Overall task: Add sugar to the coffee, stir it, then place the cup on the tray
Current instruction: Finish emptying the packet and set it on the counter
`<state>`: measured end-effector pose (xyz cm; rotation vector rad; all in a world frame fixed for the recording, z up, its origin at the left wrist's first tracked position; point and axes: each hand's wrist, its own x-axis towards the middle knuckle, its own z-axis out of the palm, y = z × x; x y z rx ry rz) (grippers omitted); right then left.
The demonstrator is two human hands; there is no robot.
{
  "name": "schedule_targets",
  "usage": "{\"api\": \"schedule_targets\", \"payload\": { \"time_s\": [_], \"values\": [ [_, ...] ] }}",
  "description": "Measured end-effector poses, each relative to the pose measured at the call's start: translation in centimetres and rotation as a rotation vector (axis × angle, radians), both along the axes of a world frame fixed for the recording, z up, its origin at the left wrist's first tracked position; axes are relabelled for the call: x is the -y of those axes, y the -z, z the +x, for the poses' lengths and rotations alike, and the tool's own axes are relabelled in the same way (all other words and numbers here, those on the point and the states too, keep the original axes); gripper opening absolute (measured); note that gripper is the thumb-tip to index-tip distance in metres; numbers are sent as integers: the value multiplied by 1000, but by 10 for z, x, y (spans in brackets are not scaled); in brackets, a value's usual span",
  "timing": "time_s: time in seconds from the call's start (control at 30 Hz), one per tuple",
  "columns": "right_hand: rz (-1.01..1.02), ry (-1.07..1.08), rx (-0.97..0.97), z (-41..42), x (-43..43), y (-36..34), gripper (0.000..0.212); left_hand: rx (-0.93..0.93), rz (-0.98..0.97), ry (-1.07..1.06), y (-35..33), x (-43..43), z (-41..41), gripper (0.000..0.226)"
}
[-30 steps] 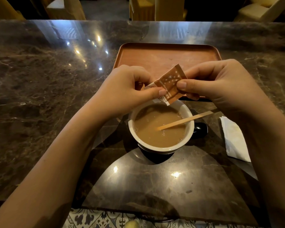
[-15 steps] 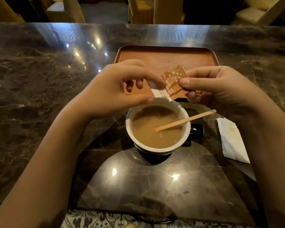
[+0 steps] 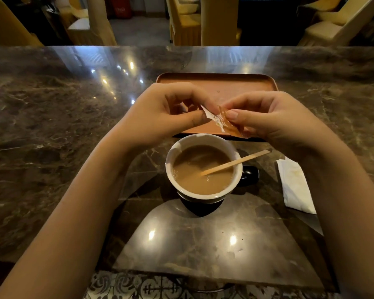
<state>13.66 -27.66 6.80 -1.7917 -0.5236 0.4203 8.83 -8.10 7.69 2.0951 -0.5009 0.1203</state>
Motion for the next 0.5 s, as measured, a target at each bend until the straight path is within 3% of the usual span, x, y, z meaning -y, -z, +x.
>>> {"api": "schedule_targets", "payload": {
  "time_s": [0.1, 0.2, 0.3, 0.4, 0.5],
  "values": [
    [109, 3, -56, -1, 4, -13, 19, -10, -77, -24, -10, 4, -4, 25],
    [226, 15, -84, -5, 6, -26, 17, -90, -361, -60, -21, 10, -13, 37],
    [345, 26, -147, -15, 3, -34, 19, -191, -618, -126, -28, 21, -26, 28],
    [418, 54, -209, -30, -1, -37, 25, -203, -628, -212, -30, 31, -40, 27],
    [441, 99, -188, -49, -5, -35, 16, -177, -622, -298, -34, 39, -53, 16]
  ]
}}
